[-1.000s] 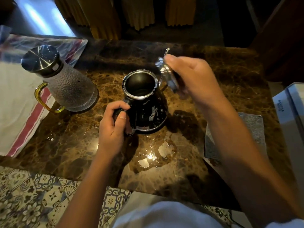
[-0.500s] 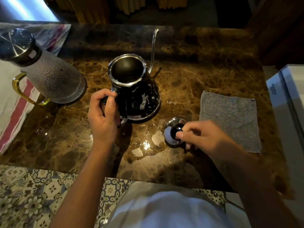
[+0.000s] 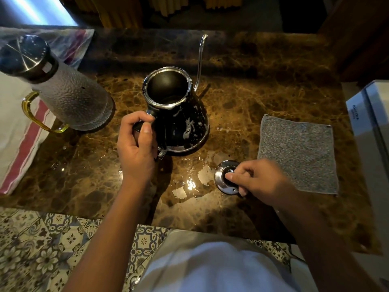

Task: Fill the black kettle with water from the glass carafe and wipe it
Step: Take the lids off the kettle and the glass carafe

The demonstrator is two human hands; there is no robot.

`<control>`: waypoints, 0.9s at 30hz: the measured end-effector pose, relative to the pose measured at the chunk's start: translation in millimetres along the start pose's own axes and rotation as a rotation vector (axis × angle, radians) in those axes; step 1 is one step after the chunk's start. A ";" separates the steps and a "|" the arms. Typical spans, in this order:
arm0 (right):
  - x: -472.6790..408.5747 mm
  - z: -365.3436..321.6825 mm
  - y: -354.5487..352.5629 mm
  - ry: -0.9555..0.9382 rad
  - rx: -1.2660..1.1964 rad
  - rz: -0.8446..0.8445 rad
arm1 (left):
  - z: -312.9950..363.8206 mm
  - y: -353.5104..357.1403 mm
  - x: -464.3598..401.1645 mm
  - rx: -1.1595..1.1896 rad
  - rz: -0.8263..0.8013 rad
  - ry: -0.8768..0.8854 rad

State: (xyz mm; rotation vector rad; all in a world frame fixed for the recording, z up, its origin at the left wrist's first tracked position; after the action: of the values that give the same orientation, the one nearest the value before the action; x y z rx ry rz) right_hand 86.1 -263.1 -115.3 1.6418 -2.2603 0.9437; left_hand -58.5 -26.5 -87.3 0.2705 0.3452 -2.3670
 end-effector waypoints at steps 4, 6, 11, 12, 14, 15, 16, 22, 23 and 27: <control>-1.8 0.8 5.6 0.065 0.031 0.059 | -0.4 -1.6 0.7 -0.018 -0.025 0.000; -2.3 0.4 6.4 0.088 0.087 0.068 | -0.6 -3.0 0.5 -0.029 -0.040 -0.003; -3.4 -3.2 6.5 0.143 0.098 0.059 | -0.8 -7.1 0.3 -0.050 -0.067 -0.017; -3.0 -5.0 7.1 0.149 0.108 0.065 | -0.8 -8.3 0.6 -0.049 -0.080 -0.014; -0.9 -10.0 7.0 0.164 0.133 0.093 | -0.7 -10.8 1.3 -0.056 -0.107 -0.008; 0.8 -13.2 6.4 0.169 0.137 0.125 | -0.1 -12.0 1.8 -0.067 -0.120 -0.006; 2.6 -16.7 4.9 0.170 0.141 0.170 | 1.4 -12.9 2.5 -0.079 -0.133 -0.007; 10.9 -53.5 -11.2 0.048 0.193 0.342 | 15.5 -36.5 -2.7 -0.163 -0.322 -0.042; 10.0 -64.3 -14.2 0.013 0.201 0.355 | 19.3 -44.1 -5.3 -0.204 -0.386 -0.036; -2.3 -115.0 -23.1 -0.109 0.266 0.369 | 38.9 -72.3 -13.5 -0.381 -0.619 0.020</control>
State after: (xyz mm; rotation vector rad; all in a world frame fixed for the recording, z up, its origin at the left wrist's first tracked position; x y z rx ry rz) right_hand 84.2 -197.4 -18.2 1.4218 -2.6694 1.3177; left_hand -102.2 20.7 -34.4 -0.0022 0.9938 -2.8200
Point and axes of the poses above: each hand's wrist, its own x-axis away from the middle knuckle, its own y-axis out of the palm, z = x × y, the point moved 1 cm from there along -x, towards the middle knuckle, and after that the axes turned 13 degrees about -z, right-handed, at the moved point
